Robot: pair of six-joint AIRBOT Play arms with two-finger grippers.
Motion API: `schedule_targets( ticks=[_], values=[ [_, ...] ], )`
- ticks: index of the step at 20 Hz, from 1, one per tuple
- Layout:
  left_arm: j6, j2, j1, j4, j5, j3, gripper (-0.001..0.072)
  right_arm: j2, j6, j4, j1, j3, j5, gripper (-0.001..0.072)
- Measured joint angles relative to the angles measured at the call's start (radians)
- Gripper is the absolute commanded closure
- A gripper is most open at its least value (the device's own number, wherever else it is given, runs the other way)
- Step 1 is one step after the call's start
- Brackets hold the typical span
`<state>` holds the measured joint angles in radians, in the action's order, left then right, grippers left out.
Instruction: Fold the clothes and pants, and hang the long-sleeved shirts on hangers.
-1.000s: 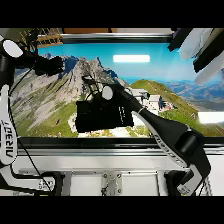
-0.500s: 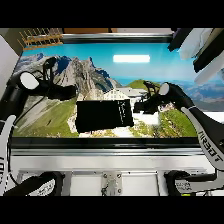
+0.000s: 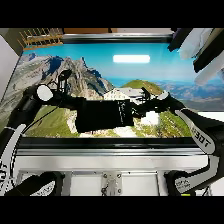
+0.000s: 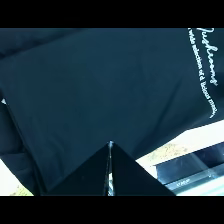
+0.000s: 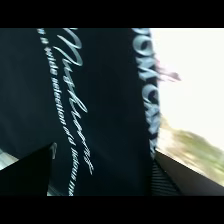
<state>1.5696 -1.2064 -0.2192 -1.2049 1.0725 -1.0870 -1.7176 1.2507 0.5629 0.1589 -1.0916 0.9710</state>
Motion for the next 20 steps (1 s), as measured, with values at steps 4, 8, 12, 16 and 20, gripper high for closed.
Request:
schedule_targets(
  ticks=[4, 8, 12, 16, 20],
  values=[
    [0.0, 0.0, -0.005, 0.001, -0.002, 0.003, 0.0699, -0.042, -0.027, -0.047, 0.093, -0.036, -0.079, 0.0702],
    [0.001, 0.0, -0.006, 0.002, 0.002, 0.003, 0.07, -0.012, -0.038, -0.028, 0.088, -0.069, -0.104, 0.0702],
    [0.002, 0.0, -0.006, 0.002, 0.008, 0.003, 0.0699, 0.132, 0.084, 0.188, -0.09, -0.092, -0.11, 0.0702],
    [0.004, 0.0, -0.006, 0.002, 0.006, 0.003, 0.0699, 0.306, 0.217, 0.454, -0.386, -0.098, -0.058, 0.0702],
    [0.012, 0.0, -0.006, 0.002, 0.0, 0.003, 0.0699, 0.42, 0.311, 0.644, -0.683, -0.092, 0.007, 0.0702]
  ],
)
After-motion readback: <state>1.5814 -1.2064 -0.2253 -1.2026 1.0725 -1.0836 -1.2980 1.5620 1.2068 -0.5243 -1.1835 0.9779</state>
